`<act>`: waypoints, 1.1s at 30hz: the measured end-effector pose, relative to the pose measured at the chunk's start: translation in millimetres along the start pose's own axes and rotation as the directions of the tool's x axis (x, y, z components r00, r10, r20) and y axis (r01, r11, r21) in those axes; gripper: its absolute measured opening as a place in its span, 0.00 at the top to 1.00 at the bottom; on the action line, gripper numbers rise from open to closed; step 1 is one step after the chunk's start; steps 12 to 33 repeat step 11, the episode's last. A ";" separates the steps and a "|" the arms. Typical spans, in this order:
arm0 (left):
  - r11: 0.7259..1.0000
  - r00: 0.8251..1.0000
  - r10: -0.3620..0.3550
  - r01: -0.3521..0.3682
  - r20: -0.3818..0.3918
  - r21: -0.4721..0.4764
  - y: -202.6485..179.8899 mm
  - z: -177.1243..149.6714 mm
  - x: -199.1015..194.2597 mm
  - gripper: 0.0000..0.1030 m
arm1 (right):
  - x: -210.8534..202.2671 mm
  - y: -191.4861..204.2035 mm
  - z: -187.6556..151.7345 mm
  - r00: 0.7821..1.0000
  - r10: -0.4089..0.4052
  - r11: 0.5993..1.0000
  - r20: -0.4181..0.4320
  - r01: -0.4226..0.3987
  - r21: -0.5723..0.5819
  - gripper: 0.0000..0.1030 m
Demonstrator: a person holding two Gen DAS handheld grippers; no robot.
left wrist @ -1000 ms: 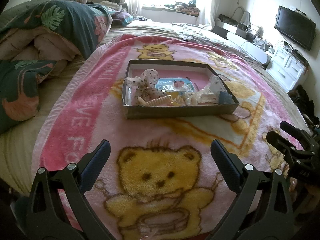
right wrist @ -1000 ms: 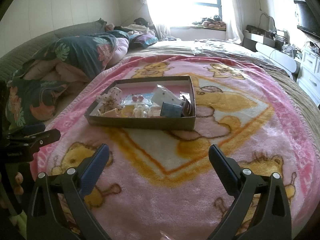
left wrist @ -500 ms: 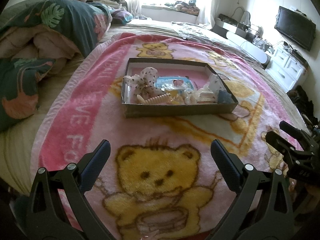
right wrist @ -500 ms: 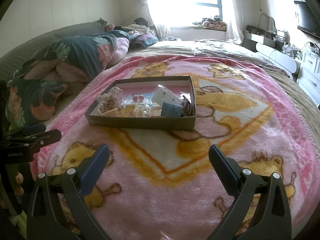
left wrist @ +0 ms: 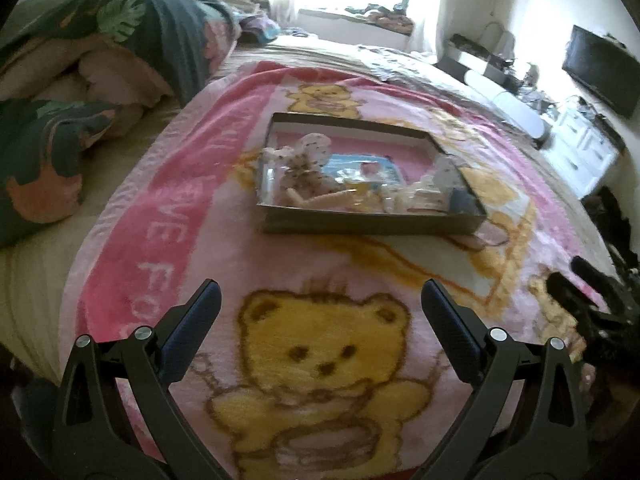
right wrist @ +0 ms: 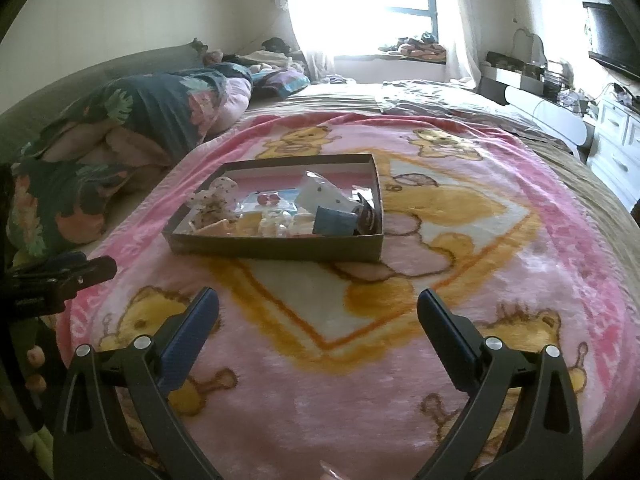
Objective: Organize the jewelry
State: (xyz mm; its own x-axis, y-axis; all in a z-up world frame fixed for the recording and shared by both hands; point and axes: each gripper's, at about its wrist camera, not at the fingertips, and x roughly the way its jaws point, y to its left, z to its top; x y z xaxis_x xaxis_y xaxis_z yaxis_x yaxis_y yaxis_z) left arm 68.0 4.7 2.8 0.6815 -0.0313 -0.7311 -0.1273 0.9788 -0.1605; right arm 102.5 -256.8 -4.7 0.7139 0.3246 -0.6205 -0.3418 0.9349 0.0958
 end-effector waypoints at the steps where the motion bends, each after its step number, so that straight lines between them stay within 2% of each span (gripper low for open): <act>1: 1.000 1.000 0.005 -0.005 -0.005 -0.008 2.8 0.1 2.5 0.09 | 0.8 -3.2 0.3 1.000 -0.007 1.000 0.001 0.007 0.009 0.04; 4: 0.999 0.999 0.017 -0.019 -0.037 -0.049 16.3 2.8 15.9 0.09 | 5.5 -18.9 2.4 0.999 -0.042 0.998 0.009 0.042 0.044 0.04; 6: 0.995 0.996 0.059 -0.065 -0.064 -0.080 32.6 7.7 30.5 0.09 | 12.7 -38.0 5.0 0.995 -0.097 0.993 0.010 0.096 0.069 0.04; 9: 0.973 0.985 0.142 -0.158 -0.103 -0.170 81.7 21.5 59.3 0.09 | 32.0 -90.3 14.3 0.973 -0.228 0.962 -0.029 0.230 0.148 0.04; 11: 0.950 0.970 0.214 -0.234 -0.116 -0.206 111.1 31.6 73.8 0.09 | 50.7 -144.9 21.8 0.946 -0.304 0.911 -0.113 0.323 0.256 0.04; 33: 0.950 0.970 0.214 -0.234 -0.116 -0.206 111.1 31.6 73.8 0.09 | 50.7 -144.9 21.8 0.946 -0.304 0.911 -0.113 0.323 0.256 0.04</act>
